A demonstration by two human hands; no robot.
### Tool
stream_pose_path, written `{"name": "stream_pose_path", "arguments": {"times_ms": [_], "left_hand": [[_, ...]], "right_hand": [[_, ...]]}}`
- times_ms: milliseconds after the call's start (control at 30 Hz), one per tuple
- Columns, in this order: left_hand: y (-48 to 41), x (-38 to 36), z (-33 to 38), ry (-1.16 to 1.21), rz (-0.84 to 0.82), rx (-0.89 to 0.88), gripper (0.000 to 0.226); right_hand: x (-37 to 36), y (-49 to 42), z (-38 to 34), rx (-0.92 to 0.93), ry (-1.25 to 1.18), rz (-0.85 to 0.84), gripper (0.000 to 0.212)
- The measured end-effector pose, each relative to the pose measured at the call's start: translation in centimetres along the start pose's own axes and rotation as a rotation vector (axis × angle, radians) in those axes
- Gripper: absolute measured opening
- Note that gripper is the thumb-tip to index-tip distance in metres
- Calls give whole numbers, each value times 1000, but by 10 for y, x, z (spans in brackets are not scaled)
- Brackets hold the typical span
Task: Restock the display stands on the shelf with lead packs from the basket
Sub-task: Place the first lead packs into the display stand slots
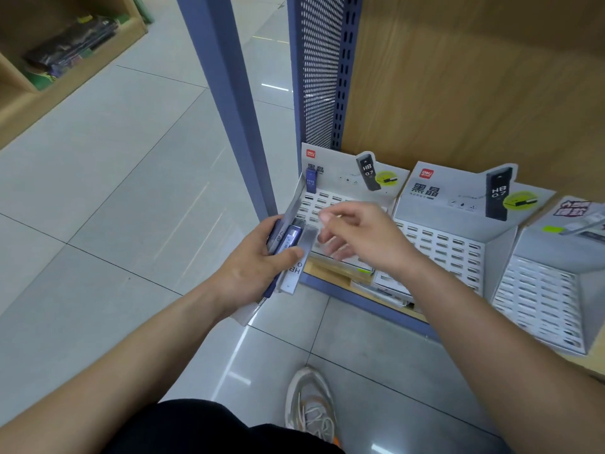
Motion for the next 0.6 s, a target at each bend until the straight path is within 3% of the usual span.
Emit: {"name": "stream_pose_path", "arguments": {"times_ms": [100,233,467,600], "left_hand": [[-5,-13,10,6,-20,-10,42],[-11,-25,24,33,-26,-55,42],[-15,-26,28,105,24,-12,38],[-13,-23,26,83,26,0,40]], "right_hand": [[-11,17,2,-34,-93,-72,24],[2,23,2,-37,-239,-15,27],[28,29,3,-17,-329,86,15],[38,28,3,21,-180,91,19]]}}
Point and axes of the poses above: each hand's wrist, its own y-axis away from the middle knuckle, its own x-axis out of the back of the hand, z = x × y, the point moved 9 cm from there along -y, towards the middle knuckle, and after that the axes turned 6 degrees about -z, right-handed, at the moved point
